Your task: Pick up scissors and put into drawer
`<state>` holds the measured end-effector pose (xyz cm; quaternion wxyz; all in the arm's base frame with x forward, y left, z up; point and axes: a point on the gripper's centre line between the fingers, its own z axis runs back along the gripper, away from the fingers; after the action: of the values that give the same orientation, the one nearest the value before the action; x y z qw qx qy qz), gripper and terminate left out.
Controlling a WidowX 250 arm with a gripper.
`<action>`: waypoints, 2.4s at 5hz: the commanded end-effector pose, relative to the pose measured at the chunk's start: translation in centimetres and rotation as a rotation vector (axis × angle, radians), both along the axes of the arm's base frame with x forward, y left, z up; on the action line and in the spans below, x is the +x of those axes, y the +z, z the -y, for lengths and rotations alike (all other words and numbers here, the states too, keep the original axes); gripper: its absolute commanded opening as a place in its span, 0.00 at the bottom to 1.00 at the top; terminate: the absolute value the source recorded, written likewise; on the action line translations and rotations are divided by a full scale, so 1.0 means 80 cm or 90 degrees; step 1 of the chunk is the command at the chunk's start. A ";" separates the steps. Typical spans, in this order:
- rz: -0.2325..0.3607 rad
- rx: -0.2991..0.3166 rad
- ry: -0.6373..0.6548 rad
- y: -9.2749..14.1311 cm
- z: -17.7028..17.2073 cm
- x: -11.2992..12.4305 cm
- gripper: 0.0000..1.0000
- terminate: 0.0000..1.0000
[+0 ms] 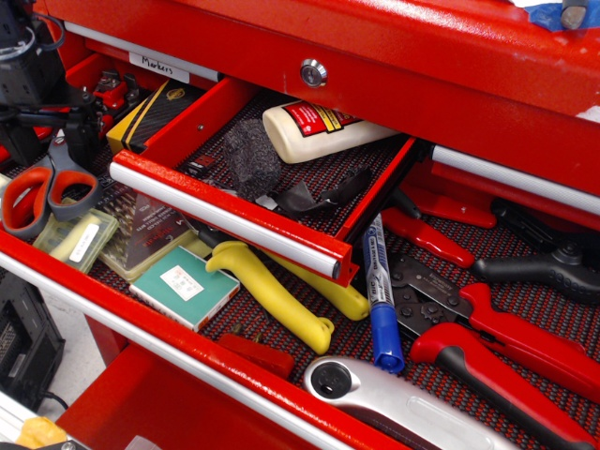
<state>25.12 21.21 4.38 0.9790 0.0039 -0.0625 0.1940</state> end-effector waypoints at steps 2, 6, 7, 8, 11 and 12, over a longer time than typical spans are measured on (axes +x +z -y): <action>-0.019 0.018 0.005 0.020 -0.005 -0.001 0.00 0.00; -0.130 0.128 0.014 0.176 0.045 -0.012 0.00 0.00; -0.133 0.135 -0.004 0.198 0.084 -0.017 0.00 0.00; -0.140 0.134 -0.001 0.208 0.134 -0.018 0.00 0.00; -0.138 -0.024 0.209 0.180 0.259 -0.024 0.00 0.00; -0.127 -0.048 0.278 0.165 0.272 -0.009 0.00 0.00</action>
<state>24.53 -0.54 16.13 0.9118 0.0044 0.0551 0.4069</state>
